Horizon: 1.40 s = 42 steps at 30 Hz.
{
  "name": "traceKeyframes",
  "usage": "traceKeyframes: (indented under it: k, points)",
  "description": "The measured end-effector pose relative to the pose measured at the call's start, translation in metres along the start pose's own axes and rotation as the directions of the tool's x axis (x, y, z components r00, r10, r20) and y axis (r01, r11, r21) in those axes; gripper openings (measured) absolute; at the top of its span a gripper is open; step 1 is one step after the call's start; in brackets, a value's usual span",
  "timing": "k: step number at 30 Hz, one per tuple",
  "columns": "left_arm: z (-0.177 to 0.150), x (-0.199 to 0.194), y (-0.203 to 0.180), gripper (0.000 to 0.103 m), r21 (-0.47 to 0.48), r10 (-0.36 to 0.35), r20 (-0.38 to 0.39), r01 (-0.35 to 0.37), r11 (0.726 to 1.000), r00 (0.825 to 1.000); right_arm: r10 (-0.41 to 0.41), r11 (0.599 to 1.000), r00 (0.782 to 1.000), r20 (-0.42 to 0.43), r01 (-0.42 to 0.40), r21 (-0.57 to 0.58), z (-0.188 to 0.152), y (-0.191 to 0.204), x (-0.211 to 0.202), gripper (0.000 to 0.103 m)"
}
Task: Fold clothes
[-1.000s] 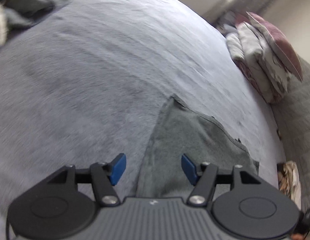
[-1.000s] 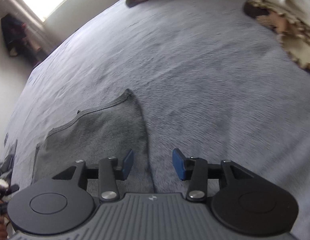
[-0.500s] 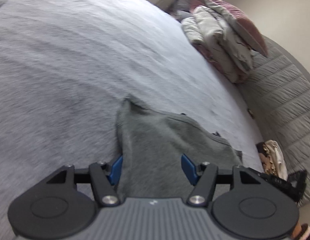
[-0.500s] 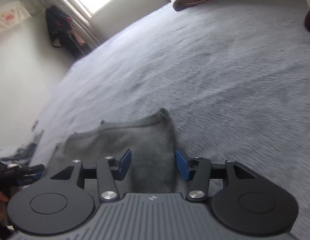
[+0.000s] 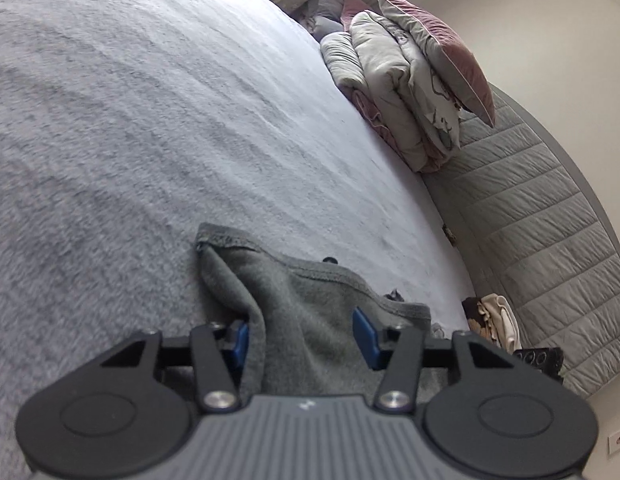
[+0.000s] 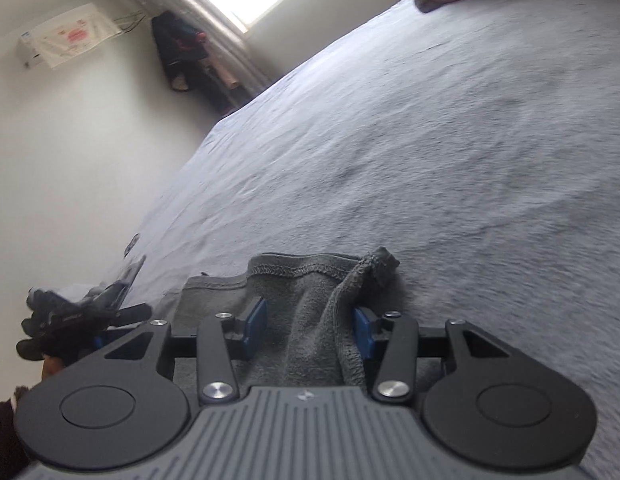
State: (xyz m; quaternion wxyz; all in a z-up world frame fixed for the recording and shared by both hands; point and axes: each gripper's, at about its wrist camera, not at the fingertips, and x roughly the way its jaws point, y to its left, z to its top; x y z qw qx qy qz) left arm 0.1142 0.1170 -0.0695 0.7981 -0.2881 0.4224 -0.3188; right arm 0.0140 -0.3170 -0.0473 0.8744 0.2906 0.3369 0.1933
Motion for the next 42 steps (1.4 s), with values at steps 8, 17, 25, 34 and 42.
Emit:
traceKeyframes:
  k: [8,17,25,34,42]
  points:
    - [-0.002,0.01,-0.008,0.033,0.027,0.011,-0.011,-0.011,1.0,1.0,0.036,0.997,0.998,-0.049,-0.039,-0.069,0.001,0.012,0.014,0.038]
    - [-0.008,0.009,-0.024,0.012,0.058,0.09,0.022,-0.091,0.994,0.996,-0.031,0.989,0.998,-0.048,0.023,-0.147,-0.004,0.032,0.011,0.019]
    - [-0.004,-0.004,-0.043,0.011,0.072,0.133,0.114,-0.142,0.987,0.985,-0.079,0.985,0.994,0.081,0.09,-0.146,0.002,0.046,-0.016,0.017]
    - [0.014,0.015,-0.086,0.011,0.13,0.127,0.146,-0.146,0.981,0.981,-0.189,0.949,0.965,0.18,0.227,-0.22,0.006,0.07,-0.056,0.017]
    - [0.033,0.082,-0.102,0.011,0.212,0.195,0.021,-0.195,0.958,0.981,-0.297,0.945,0.944,0.143,0.312,-0.098,0.01,0.035,-0.054,0.017]
